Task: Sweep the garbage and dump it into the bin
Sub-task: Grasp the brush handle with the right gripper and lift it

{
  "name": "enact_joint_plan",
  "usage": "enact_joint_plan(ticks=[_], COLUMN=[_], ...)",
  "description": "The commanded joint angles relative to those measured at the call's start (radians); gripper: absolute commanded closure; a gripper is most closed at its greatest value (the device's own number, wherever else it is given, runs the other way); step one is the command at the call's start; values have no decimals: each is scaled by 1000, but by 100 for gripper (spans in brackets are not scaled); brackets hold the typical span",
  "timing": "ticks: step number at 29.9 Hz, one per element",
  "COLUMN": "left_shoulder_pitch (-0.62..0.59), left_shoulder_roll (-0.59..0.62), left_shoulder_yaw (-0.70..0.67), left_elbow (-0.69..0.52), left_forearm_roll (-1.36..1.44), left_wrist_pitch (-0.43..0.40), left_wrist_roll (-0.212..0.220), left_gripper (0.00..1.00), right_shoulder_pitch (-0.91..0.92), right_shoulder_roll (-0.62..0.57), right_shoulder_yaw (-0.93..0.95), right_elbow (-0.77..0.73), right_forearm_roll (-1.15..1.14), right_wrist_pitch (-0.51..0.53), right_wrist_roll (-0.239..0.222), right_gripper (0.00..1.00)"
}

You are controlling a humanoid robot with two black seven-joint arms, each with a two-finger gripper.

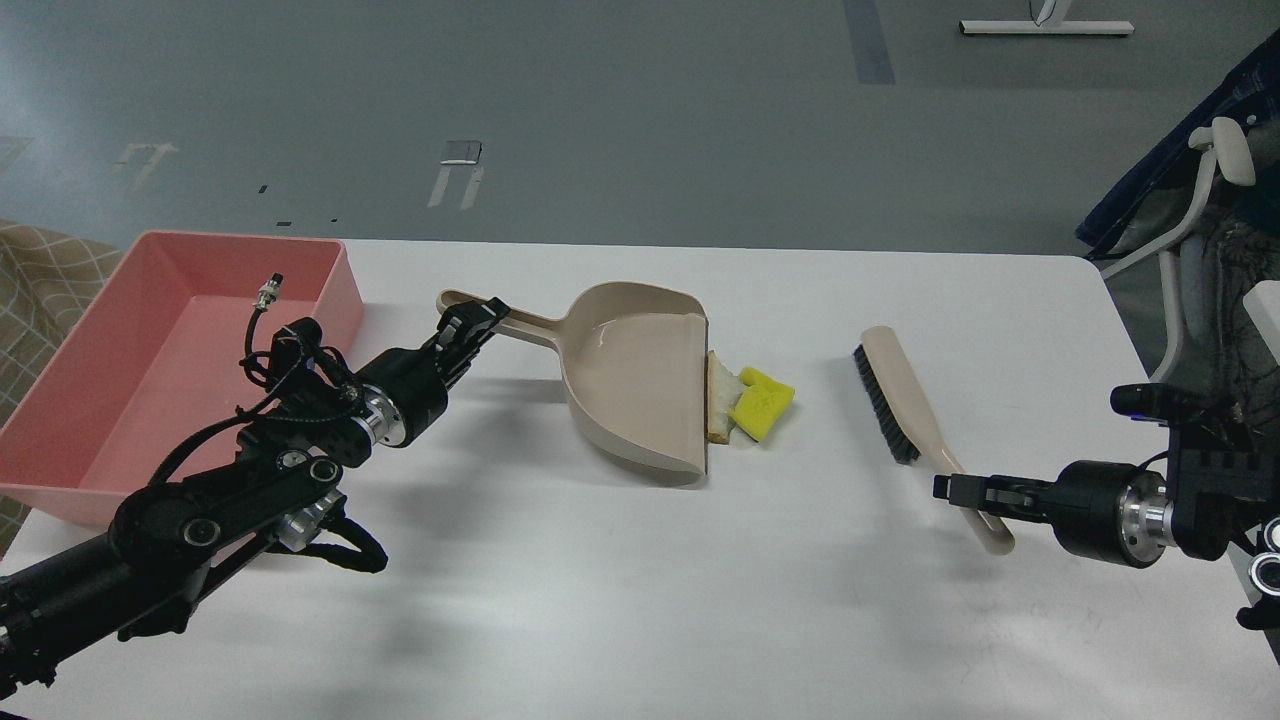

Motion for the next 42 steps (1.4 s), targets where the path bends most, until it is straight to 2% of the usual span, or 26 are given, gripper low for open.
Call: enact_joint_plan(ticks=[1, 11, 20, 31, 42], left_shoulder_pitch=[0, 0, 18, 20, 20], left_shoulder_roll=[0, 8, 6, 8, -1], left_shoulder_yaw=[0, 0, 3, 5, 8], left_elbow=[0, -5, -26, -29, -28], left_forearm_roll=[0, 0, 12, 14, 14], left_wrist_pitch=[0, -2, 0, 0, -2], left_wrist_roll=[0, 0, -5, -6, -12], left_gripper=[100, 100, 100, 100, 100], right_shoulder_pitch=[1, 3, 7, 21, 47], right_shoulder_roll=[0, -44, -28, 46, 215], right_shoulder_yaw=[0, 14, 14, 9, 2], right_elbow=[3, 65, 64, 36, -23], right_forearm_roll=[1, 4, 3, 9, 14], right_wrist_pitch=[-1, -8, -14, -3, 12], right_wrist_roll=[0, -24, -55, -64, -64], right_gripper=[100, 100, 100, 100, 100])
